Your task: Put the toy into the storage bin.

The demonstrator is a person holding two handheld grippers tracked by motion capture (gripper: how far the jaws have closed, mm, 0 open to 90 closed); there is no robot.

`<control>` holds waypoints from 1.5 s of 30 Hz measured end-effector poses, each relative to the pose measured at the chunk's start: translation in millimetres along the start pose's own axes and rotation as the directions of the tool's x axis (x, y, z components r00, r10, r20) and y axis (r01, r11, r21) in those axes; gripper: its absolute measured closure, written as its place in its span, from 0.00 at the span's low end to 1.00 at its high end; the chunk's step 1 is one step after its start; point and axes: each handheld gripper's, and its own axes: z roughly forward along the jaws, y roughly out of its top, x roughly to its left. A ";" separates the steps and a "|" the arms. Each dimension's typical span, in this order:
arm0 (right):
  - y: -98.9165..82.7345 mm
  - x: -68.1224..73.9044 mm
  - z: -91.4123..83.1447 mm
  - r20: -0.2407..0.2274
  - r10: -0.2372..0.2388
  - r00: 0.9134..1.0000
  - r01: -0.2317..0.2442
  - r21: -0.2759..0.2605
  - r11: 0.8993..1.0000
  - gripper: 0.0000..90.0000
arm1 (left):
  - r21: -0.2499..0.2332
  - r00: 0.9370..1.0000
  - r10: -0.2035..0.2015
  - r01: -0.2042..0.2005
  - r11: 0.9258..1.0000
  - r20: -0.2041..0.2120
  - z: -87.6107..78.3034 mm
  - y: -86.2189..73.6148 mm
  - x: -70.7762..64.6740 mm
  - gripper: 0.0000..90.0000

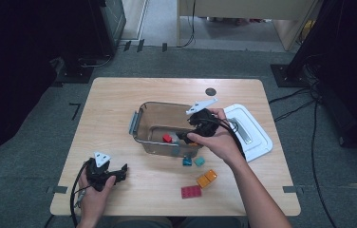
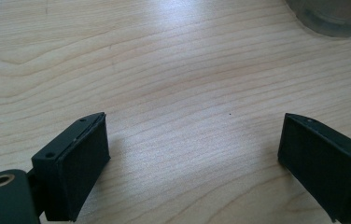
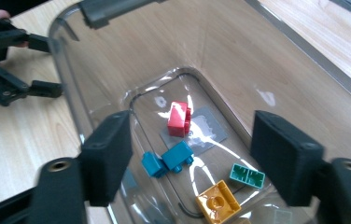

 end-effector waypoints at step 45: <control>-125.8 2.5 -53.2 0.060 0.152 0.987 -0.148 -0.077 0.986 0.26 | 0.003 1.000 0.002 -0.002 1.000 0.001 -0.4 -0.1 -0.1 0.09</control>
